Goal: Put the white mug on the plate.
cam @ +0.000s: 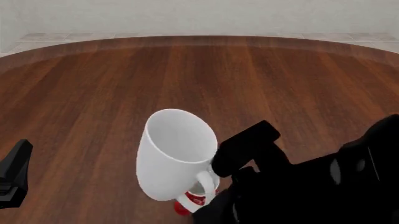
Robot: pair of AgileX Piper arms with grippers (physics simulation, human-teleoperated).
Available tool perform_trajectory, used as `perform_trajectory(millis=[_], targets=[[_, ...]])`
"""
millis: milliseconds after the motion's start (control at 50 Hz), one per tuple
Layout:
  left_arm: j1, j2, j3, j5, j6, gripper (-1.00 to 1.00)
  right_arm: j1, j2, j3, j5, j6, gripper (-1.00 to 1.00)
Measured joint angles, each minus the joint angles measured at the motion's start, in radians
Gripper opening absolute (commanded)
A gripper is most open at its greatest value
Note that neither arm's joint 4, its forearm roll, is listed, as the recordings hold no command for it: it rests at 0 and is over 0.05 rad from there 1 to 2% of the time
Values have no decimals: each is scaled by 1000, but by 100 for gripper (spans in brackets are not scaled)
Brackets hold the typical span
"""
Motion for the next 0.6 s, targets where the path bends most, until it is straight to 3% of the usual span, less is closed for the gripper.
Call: perform_trajectory(millis=[600], targets=[[0,0,0,0,0,100,-191,-332,35,231,-103,-100]])
